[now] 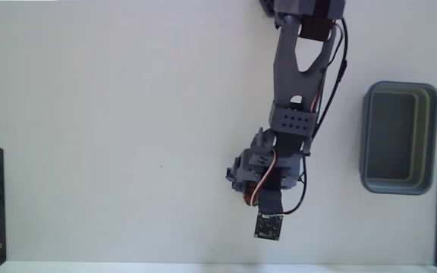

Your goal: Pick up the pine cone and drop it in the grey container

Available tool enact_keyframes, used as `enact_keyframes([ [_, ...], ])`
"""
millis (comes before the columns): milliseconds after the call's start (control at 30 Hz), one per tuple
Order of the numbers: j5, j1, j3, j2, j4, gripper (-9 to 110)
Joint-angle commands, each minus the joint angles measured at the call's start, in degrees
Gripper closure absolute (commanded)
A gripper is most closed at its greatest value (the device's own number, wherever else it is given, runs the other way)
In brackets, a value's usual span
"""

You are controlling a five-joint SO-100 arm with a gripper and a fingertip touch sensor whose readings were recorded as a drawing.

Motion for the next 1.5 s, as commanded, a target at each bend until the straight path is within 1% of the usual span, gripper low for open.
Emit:
enact_keyframes([
  [0,0.09,0.99,-0.08,1.91,-0.3,43],
  [1233,0.09,0.99,-0.08,1.91,-0.3,54],
  [1467,0.09,0.99,-0.08,1.91,-0.3,54],
])
